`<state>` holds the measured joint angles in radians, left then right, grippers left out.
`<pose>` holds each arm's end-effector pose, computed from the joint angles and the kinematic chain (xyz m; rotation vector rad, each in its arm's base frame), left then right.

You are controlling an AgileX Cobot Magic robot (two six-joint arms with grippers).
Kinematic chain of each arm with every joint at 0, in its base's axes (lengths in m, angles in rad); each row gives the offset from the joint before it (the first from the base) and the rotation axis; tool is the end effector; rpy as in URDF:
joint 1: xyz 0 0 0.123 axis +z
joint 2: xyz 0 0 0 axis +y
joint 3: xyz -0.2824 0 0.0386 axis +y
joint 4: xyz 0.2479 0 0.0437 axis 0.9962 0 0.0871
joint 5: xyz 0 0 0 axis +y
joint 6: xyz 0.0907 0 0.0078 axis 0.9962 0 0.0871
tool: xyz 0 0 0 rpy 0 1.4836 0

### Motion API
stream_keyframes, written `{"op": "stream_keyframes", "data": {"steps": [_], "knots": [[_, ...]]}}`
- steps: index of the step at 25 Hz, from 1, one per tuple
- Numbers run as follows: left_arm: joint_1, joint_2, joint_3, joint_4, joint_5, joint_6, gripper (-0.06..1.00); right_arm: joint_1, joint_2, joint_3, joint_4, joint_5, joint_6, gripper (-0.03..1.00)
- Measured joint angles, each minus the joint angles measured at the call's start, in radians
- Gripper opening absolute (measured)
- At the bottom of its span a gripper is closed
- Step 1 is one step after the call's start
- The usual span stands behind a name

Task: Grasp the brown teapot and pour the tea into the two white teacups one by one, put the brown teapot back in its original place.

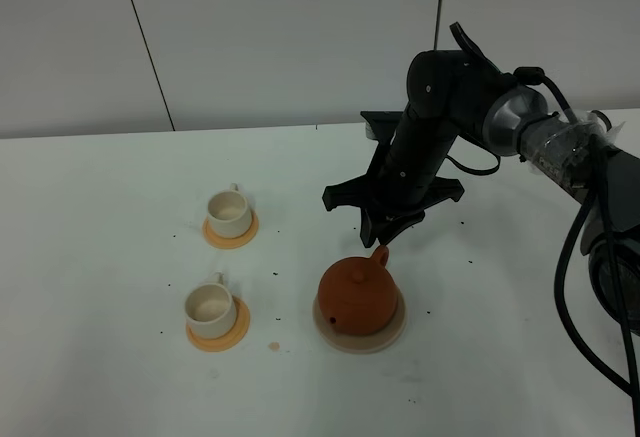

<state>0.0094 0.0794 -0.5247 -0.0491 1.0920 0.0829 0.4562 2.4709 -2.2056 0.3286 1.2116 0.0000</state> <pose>0.0035 -0.0039 0.2818 0.0798 2.1277 -0.0053 0.4484 0.2507 0.1604 -0.5474 2.9422 0.5288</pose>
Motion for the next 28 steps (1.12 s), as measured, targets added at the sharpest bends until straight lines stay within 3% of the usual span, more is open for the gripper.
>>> {"op": "stream_keyframes", "data": {"steps": [28], "knots": [[0.000,0.000,0.000,0.000,0.000,0.000,0.23,0.000,0.000,0.000,-0.027,0.000,0.022,0.17]]}}
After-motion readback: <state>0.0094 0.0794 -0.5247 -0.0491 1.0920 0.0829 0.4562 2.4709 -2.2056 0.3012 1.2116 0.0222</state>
